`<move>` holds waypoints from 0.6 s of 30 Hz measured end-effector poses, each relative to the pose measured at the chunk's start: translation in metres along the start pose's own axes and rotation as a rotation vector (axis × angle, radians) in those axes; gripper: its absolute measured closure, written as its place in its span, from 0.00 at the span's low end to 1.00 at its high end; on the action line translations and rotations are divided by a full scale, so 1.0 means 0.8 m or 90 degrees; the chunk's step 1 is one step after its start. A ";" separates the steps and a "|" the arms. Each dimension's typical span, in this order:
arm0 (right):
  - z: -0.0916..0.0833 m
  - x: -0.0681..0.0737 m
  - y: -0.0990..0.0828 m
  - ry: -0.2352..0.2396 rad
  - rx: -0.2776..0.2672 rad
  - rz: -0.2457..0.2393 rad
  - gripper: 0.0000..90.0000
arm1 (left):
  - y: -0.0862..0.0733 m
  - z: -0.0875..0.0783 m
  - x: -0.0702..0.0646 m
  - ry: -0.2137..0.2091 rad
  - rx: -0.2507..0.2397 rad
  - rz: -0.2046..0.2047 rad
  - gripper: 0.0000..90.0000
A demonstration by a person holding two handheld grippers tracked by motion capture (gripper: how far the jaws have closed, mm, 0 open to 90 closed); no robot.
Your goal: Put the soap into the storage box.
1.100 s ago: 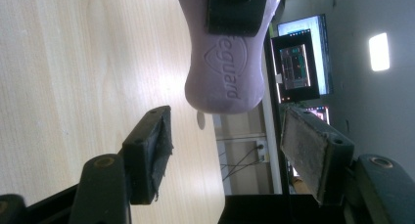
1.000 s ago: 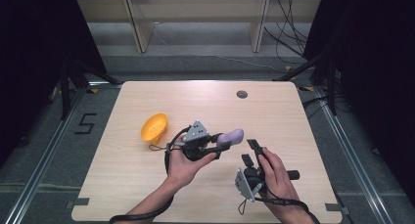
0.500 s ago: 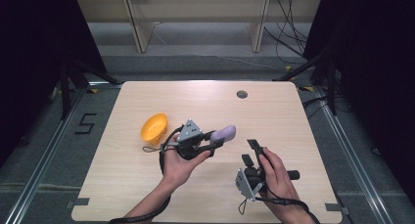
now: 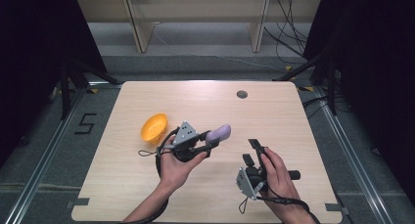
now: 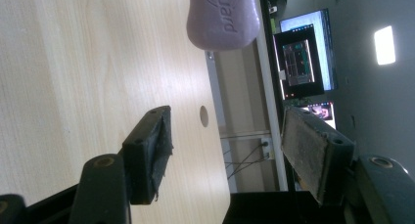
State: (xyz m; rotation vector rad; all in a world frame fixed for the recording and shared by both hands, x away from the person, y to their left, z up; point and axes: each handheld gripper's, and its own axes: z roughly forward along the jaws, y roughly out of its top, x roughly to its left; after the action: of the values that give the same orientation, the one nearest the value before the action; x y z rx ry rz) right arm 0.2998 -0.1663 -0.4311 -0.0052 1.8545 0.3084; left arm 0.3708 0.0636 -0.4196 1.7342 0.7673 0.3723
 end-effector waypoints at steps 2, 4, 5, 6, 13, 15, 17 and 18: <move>-0.001 -0.002 0.000 -0.003 0.002 -0.013 0.41 | -0.002 -0.001 0.002 0.003 -0.002 -0.003 0.65; -0.001 -0.002 0.000 -0.003 0.003 -0.013 0.41 | -0.003 -0.002 0.004 0.010 -0.004 -0.002 0.65; -0.001 -0.001 0.000 -0.005 0.008 -0.003 0.41 | -0.004 -0.003 0.004 0.015 -0.003 -0.001 0.65; -0.001 -0.001 -0.001 -0.004 0.009 -0.001 0.41 | -0.005 -0.006 0.003 0.025 0.004 -0.011 0.65; -0.002 0.001 -0.003 0.002 0.012 0.022 0.41 | -0.007 -0.013 0.008 0.051 -0.006 -0.018 0.65; -0.004 0.003 -0.002 0.005 0.024 0.036 0.41 | -0.007 -0.015 0.009 0.061 -0.011 -0.016 0.65; -0.001 -0.003 -0.003 -0.001 0.007 -0.007 0.41 | -0.007 -0.017 0.012 0.069 -0.013 -0.013 0.65; -0.001 -0.003 -0.003 -0.001 0.007 -0.007 0.41 | -0.008 -0.018 0.013 0.072 -0.015 -0.014 0.65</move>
State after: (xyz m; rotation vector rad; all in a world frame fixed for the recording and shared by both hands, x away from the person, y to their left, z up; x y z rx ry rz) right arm 0.3001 -0.1693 -0.4295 -0.0086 1.8544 0.2909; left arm 0.3677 0.0819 -0.4224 1.6922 0.8588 0.4652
